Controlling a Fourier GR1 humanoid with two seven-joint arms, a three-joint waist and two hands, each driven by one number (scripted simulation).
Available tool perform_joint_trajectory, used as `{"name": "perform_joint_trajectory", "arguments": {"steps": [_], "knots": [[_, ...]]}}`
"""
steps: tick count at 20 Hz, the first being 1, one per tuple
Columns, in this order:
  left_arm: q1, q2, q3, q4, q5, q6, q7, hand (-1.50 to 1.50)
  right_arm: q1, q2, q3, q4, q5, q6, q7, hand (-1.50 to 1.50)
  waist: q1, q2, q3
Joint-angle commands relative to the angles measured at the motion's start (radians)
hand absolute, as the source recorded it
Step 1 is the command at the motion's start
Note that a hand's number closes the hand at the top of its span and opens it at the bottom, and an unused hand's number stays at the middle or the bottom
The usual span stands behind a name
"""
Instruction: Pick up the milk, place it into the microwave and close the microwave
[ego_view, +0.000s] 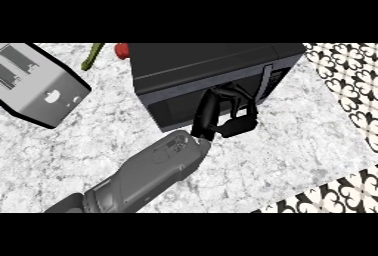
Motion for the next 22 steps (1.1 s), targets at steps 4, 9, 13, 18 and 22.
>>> {"name": "perform_joint_trajectory", "arguments": {"steps": [4, 9, 13, 18, 22], "knots": [[-0.043, 0.001, 0.060, 0.103, 0.051, 0.003, -0.047, 1.50, -0.010, -0.023, 0.002, -0.009, -0.032, 0.023, 0.009, -1.50, -0.002, 0.018, -0.001], [-0.055, 0.001, 0.051, 0.112, 0.066, 0.017, -0.078, 1.50, -0.009, -0.037, 0.008, -0.024, -0.045, 0.050, 0.012, -1.50, -0.016, 0.018, 0.000], [-0.052, 0.001, 0.044, 0.119, 0.081, 0.025, -0.103, 1.50, -0.015, -0.046, 0.001, -0.042, -0.054, 0.050, 0.013, -1.50, -0.028, 0.020, -0.001], [-0.039, 0.001, 0.043, 0.126, 0.099, 0.028, -0.140, 1.50, -0.011, -0.061, -0.003, -0.043, -0.068, 0.054, 0.024, -1.50, -0.025, 0.025, -0.002], [-0.054, 0.001, 0.042, 0.132, 0.116, 0.031, -0.150, 1.50, -0.017, -0.073, 0.000, -0.052, -0.072, 0.060, 0.031, -1.50, -0.021, 0.027, -0.001]]}}
